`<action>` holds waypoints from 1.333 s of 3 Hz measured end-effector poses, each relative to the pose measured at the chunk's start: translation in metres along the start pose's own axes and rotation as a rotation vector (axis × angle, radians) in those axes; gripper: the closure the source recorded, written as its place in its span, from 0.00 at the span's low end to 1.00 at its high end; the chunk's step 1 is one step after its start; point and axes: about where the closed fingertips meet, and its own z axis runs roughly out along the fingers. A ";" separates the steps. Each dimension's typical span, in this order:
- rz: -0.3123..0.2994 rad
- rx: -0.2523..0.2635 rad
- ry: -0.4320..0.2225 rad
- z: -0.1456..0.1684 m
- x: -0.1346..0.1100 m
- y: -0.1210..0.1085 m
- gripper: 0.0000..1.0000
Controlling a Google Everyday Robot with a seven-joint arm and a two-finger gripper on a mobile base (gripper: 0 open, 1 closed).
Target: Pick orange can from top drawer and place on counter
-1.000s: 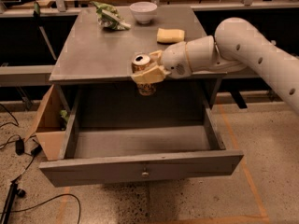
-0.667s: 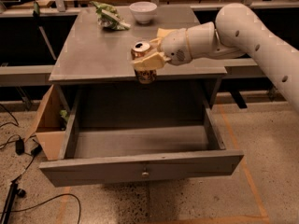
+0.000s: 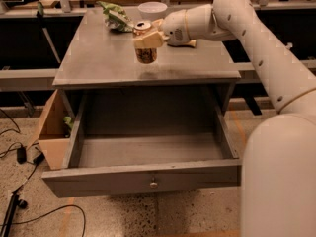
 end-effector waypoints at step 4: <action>0.026 0.020 0.035 0.074 0.020 -0.043 0.13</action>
Offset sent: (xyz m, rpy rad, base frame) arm 0.0731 0.0598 -0.0533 -0.0504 0.0494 -0.0394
